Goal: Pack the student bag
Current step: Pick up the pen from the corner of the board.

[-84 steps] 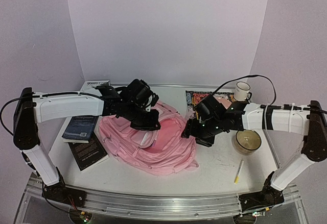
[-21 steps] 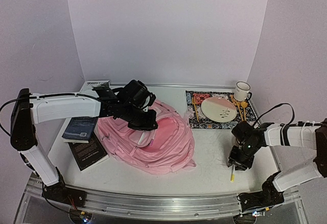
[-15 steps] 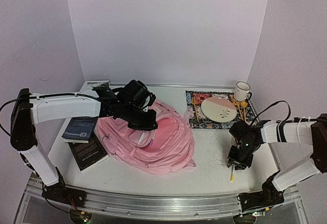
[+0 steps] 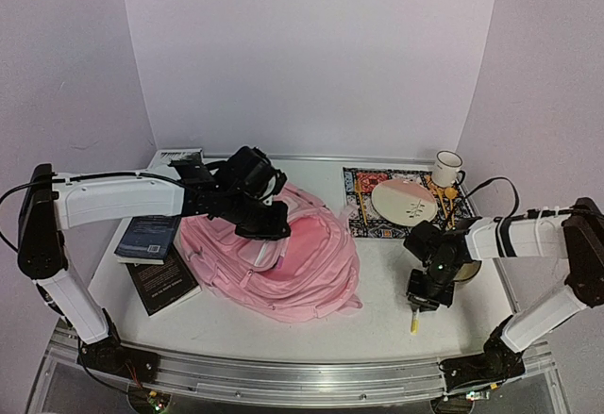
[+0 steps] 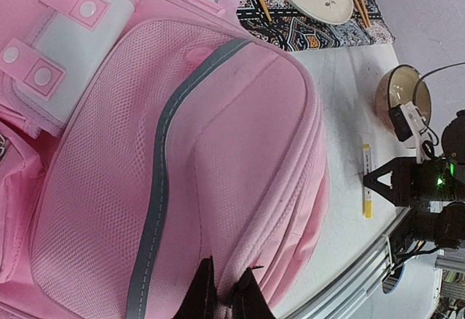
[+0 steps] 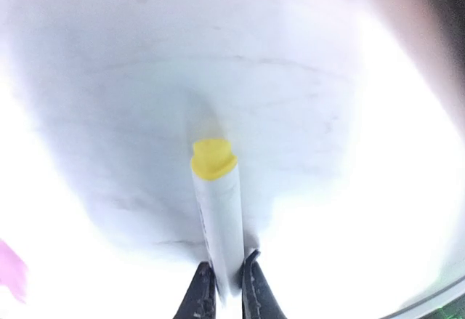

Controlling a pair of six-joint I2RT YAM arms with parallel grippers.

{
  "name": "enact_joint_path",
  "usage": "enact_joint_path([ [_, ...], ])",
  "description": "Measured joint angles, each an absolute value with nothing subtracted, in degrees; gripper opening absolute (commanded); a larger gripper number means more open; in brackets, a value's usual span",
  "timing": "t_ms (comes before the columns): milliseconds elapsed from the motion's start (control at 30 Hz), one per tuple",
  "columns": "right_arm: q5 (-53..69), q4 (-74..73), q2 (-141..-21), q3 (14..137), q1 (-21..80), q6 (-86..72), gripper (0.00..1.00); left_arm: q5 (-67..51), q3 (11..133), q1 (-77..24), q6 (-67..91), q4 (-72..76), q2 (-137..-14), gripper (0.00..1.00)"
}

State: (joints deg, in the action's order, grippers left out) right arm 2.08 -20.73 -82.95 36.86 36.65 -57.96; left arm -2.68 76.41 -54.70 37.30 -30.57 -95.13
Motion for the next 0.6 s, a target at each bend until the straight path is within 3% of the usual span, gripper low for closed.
enact_joint_path([
  [100, 2.0, -20.6, -82.4, 37.6, 37.0, -58.3, 0.00, -2.5, 76.4, -54.7, 37.3, -30.6, -94.9, 0.00],
  [600, 1.2, -22.3, -71.2, 40.1, 37.3, -58.3, 0.00, -2.5, 76.4, -54.7, 37.3, -30.6, -94.8, 0.00],
])
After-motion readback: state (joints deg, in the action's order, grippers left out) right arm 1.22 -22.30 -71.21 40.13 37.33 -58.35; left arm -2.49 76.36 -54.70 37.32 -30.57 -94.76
